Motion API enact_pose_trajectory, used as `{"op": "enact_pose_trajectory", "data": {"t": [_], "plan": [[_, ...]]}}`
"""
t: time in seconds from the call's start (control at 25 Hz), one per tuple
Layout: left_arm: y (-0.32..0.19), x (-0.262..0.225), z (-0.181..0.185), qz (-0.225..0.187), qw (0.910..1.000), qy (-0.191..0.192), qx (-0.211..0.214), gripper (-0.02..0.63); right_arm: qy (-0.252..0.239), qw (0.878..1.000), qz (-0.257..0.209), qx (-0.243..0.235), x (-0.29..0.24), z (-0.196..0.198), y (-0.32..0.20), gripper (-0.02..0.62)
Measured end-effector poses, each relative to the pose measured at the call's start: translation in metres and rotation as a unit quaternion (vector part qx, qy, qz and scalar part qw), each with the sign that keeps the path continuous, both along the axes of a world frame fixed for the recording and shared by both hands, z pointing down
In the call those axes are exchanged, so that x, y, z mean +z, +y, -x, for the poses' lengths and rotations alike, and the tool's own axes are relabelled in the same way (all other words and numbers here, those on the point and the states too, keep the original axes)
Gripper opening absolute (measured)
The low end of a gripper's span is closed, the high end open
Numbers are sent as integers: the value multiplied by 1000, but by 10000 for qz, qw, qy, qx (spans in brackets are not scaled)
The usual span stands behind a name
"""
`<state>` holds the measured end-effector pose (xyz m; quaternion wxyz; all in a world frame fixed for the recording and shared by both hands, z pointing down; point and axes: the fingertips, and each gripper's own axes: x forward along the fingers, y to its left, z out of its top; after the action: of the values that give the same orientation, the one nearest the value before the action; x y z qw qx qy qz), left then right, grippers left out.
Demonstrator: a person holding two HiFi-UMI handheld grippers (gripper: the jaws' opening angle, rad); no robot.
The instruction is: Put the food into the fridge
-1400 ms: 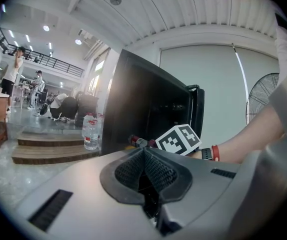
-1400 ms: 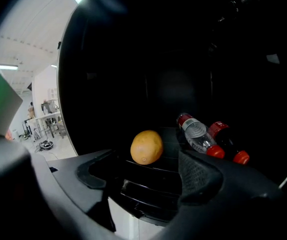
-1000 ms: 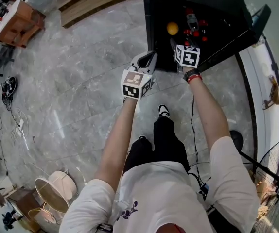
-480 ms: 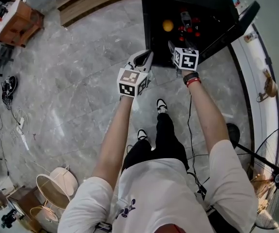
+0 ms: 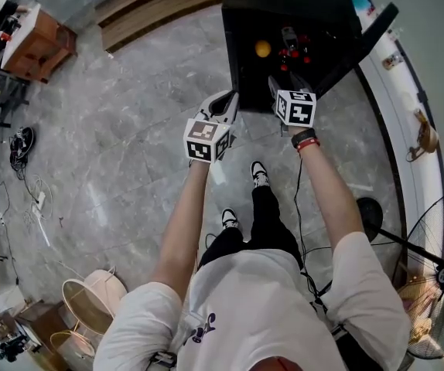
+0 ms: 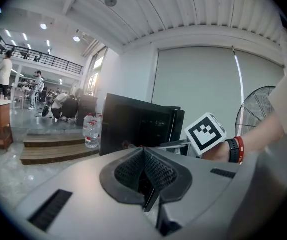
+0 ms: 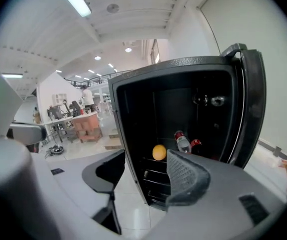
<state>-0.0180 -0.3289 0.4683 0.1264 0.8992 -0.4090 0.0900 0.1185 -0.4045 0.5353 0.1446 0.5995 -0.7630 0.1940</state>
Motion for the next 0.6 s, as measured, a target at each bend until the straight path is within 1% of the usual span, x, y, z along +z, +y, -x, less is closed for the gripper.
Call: {"op": "enact_pose_trajectory", "data": {"t": [0.16,0.32,0.6], "plan": [[11,-13,4,36,9999,1,-99,18,-96,9999,-93,-19,-24,-4,19,246],[21,-27,8,49,9998,88,-166,18,-170,9998,-122,11,-44,-9,38,220],[32,-50,6,-80,9995,224,-187,18,-237,9991,-344,99,-86,-17,71,181]]}}
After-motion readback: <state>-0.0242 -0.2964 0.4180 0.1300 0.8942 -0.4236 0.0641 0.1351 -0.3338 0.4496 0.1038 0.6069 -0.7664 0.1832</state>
